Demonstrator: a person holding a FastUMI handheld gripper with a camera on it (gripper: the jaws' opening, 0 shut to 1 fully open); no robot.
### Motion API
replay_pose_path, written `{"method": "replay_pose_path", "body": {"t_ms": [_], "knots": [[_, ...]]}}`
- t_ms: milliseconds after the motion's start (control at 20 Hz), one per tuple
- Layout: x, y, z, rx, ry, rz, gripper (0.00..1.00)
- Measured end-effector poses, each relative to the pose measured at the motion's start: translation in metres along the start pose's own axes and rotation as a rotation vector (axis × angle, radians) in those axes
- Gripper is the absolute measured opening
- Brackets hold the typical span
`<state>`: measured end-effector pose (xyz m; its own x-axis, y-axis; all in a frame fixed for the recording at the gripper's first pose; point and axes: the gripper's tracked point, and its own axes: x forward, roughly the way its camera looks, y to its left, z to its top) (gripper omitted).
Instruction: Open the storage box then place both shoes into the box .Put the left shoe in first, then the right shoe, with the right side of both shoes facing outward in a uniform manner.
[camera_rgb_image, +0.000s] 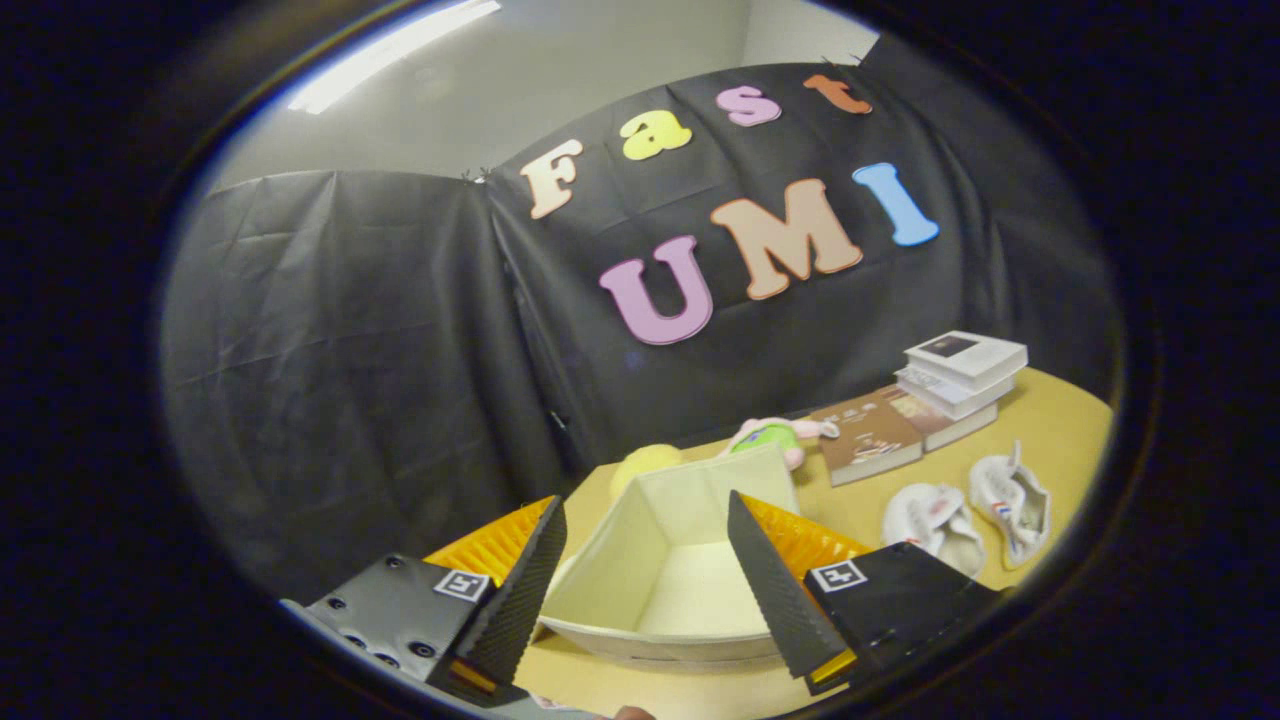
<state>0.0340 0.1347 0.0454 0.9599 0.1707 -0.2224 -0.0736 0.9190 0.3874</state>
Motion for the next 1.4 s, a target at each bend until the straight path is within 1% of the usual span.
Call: {"method": "replay_pose_path", "body": {"t_ms": [100,150,300,350,450,550,650,800,900,1150,1400], "knots": [[-0.009,-0.033,0.019,-0.009,-0.035,-0.062,1.00],[-0.013,-0.056,0.028,-0.019,-0.049,-0.111,1.00],[-0.023,-0.119,0.036,-0.043,-0.038,-0.254,1.00],[-0.023,-0.133,0.037,-0.037,-0.031,-0.282,1.00],[-0.025,-0.158,0.032,-0.014,-0.012,-0.331,1.00],[-0.029,-0.193,0.014,-0.019,0.048,-0.401,1.00],[-0.026,-0.217,-0.005,-0.044,0.124,-0.451,1.00],[-0.028,-0.237,-0.038,-0.062,0.248,-0.502,1.00],[-0.026,-0.246,-0.056,-0.096,0.324,-0.521,1.00],[-0.016,-0.259,-0.078,-0.163,0.445,-0.536,0.99],[0.000,-0.284,-0.100,-0.188,0.563,-0.572,0.98]]}}
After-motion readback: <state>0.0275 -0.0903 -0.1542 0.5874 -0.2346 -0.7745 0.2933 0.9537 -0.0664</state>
